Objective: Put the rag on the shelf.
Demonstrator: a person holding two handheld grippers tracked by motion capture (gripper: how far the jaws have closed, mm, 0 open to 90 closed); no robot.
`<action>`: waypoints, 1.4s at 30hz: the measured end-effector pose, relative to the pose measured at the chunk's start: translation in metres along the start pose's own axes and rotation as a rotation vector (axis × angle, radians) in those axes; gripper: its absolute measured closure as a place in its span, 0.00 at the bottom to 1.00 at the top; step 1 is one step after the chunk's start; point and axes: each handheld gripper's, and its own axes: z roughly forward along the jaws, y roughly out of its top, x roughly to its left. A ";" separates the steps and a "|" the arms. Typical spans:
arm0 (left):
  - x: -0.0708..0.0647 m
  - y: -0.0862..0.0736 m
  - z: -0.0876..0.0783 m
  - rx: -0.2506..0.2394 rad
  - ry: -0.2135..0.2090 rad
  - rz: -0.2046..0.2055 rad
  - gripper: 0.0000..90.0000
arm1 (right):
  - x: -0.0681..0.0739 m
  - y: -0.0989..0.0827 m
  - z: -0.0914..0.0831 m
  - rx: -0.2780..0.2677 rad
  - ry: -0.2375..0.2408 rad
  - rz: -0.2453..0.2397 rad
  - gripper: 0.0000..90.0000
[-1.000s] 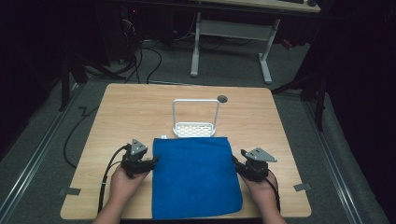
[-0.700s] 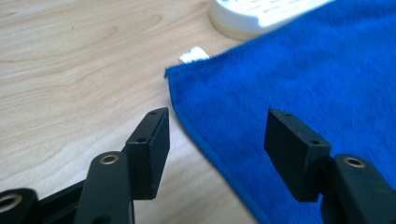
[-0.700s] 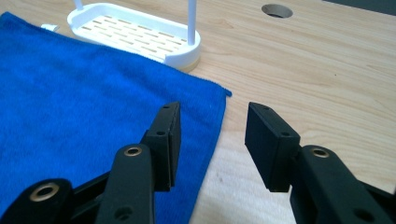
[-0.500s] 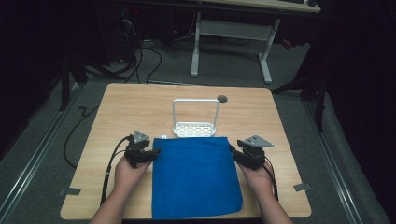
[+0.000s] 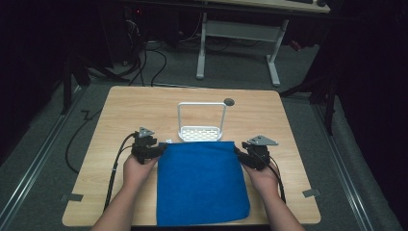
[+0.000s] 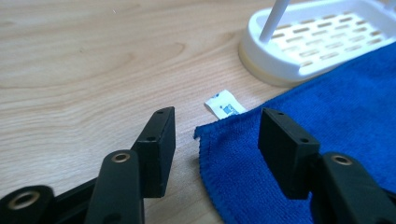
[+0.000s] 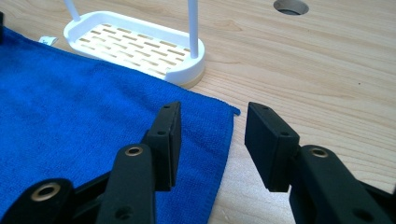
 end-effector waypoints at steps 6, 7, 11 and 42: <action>0.001 -0.001 0.008 0.023 -0.024 -0.021 0.68 | -0.005 0.001 0.004 0.011 -0.004 0.014 0.65; 0.000 -0.001 0.008 0.025 -0.027 -0.020 0.72 | -0.006 0.001 0.005 0.014 -0.010 0.011 0.66; -0.003 -0.002 0.006 0.020 -0.045 -0.011 0.90 | -0.010 0.003 0.013 0.034 -0.025 0.021 0.70; -0.022 -0.014 -0.010 -0.071 -0.049 0.067 0.96 | -0.004 0.009 0.071 0.154 -0.026 0.019 0.97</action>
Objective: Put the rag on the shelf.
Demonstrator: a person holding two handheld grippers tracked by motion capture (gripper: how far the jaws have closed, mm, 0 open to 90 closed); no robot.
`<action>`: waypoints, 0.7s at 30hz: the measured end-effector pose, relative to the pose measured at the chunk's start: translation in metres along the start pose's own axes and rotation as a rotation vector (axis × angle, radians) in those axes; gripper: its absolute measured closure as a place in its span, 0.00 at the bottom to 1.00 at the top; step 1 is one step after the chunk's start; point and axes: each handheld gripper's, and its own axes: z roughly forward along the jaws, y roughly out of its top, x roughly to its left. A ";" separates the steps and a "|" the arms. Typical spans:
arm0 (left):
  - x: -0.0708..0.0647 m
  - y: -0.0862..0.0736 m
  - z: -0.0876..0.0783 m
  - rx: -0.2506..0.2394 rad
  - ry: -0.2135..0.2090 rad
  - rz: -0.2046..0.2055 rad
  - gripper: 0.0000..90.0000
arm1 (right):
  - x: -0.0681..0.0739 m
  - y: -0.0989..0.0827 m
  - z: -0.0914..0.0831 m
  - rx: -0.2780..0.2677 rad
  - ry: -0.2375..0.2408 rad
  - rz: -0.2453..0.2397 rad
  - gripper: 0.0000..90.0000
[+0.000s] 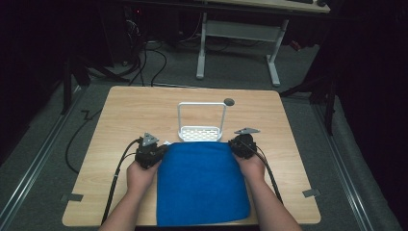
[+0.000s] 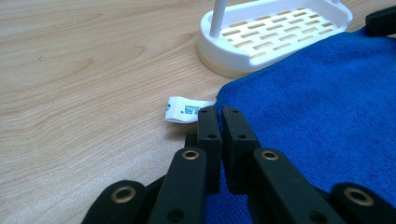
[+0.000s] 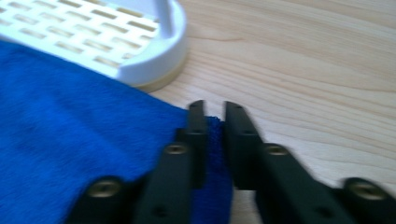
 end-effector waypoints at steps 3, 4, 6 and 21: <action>0.000 0.000 -0.001 -0.004 -0.005 -0.001 0.97 | 0.005 -0.002 -0.002 -0.011 0.009 -0.032 0.98; 0.000 0.000 -0.003 -0.008 -0.005 -0.003 0.97 | 0.006 -0.003 -0.004 -0.021 0.018 -0.033 0.98; 0.000 0.000 -0.004 -0.015 -0.011 -0.009 0.96 | 0.005 -0.007 -0.012 -0.065 0.035 -0.013 0.98; -0.013 -0.001 -0.021 -0.085 -0.017 0.032 0.96 | -0.001 -0.044 -0.072 -0.277 0.083 0.049 0.98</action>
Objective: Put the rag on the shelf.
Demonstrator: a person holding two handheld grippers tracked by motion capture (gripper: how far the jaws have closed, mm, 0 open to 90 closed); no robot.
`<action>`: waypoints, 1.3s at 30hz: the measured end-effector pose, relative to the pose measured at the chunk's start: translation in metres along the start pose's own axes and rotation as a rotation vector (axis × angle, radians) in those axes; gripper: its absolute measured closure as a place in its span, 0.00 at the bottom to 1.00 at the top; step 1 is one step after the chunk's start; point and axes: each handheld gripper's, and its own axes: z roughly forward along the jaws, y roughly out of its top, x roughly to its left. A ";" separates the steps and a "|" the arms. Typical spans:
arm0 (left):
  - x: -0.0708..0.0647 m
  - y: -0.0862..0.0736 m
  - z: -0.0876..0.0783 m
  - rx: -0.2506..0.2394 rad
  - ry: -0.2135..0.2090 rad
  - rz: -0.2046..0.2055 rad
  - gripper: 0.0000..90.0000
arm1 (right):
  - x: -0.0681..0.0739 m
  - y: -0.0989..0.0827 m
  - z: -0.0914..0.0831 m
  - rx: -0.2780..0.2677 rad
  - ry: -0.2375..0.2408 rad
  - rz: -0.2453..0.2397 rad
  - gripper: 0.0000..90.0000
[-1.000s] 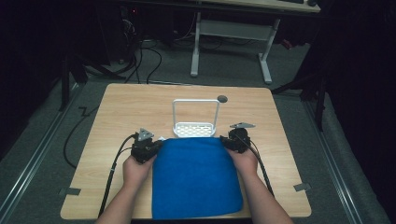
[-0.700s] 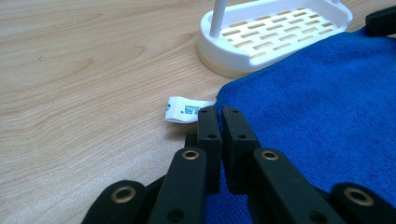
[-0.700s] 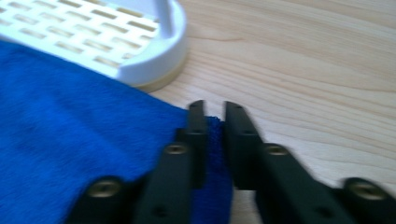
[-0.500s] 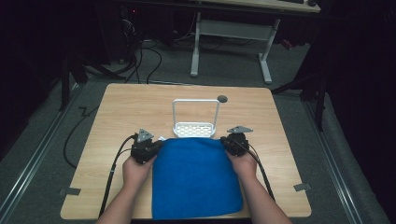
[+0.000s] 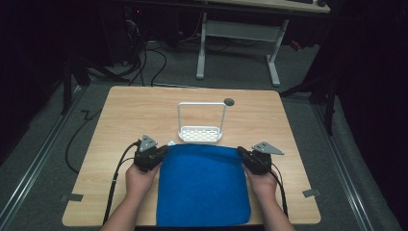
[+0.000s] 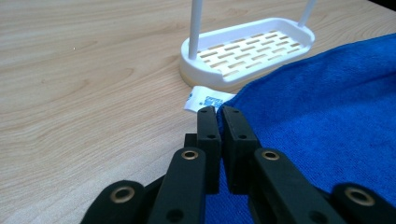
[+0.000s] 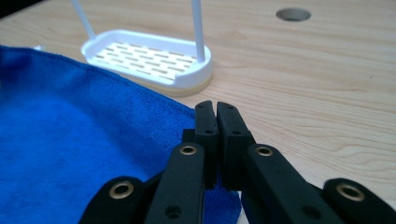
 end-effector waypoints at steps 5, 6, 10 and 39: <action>-0.003 0.000 -0.004 -0.025 0.000 0.007 0.96 | 0.002 0.003 -0.016 -0.051 0.013 0.008 0.98; -0.003 0.000 -0.005 -0.027 -0.002 0.010 0.96 | 0.003 0.003 -0.017 -0.057 0.013 0.007 0.98; -0.002 0.001 -0.006 -0.030 -0.009 0.015 0.96 | 0.004 0.003 -0.018 -0.062 0.012 0.009 0.98; -0.006 0.028 -0.037 -0.182 -0.006 0.023 0.98 | 0.011 0.031 -0.042 -0.199 0.001 -0.028 0.99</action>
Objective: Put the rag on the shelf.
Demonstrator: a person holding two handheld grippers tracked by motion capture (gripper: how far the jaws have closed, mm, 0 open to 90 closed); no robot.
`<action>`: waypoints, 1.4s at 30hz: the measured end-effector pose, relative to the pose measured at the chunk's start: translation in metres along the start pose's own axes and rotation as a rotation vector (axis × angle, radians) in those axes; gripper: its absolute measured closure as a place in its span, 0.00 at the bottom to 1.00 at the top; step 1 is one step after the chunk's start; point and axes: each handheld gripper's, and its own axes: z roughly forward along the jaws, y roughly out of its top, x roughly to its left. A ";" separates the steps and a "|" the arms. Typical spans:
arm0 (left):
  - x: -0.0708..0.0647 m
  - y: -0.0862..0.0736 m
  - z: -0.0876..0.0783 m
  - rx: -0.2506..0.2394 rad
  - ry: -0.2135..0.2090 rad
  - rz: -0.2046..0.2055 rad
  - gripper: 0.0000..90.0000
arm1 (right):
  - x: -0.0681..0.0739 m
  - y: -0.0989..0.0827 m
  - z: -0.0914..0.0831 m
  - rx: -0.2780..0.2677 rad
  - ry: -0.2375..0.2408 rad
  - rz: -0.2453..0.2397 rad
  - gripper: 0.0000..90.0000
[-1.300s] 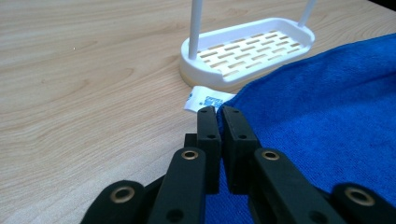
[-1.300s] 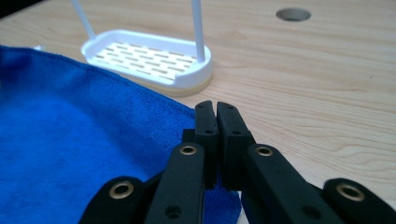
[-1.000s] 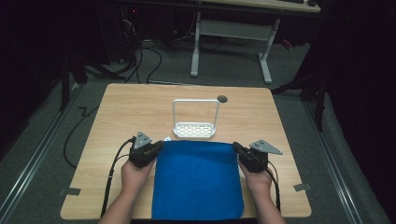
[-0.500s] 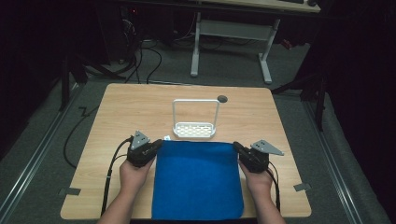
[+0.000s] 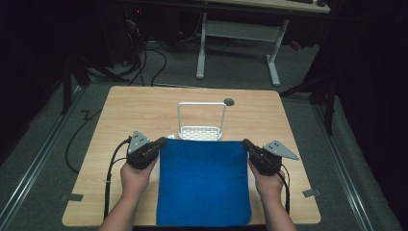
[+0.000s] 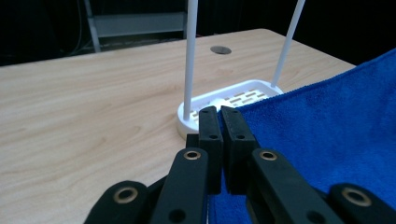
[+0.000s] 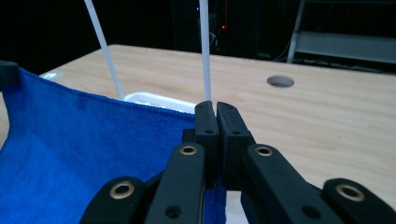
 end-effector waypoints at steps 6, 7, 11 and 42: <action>-0.001 0.031 -0.008 -0.051 0.011 0.026 0.98 | -0.001 0.021 -0.005 -0.041 -0.009 -0.016 0.99; -0.001 0.031 -0.008 -0.051 0.011 0.026 0.98 | -0.001 0.021 -0.005 -0.041 -0.009 -0.016 0.99; -0.004 0.054 -0.016 -0.103 0.022 0.036 0.98 | 0.000 0.041 -0.010 -0.083 -0.012 -0.033 0.99; 0.000 0.125 -0.046 -0.263 0.071 0.104 0.98 | 0.013 0.121 -0.027 -0.258 -0.013 -0.095 0.99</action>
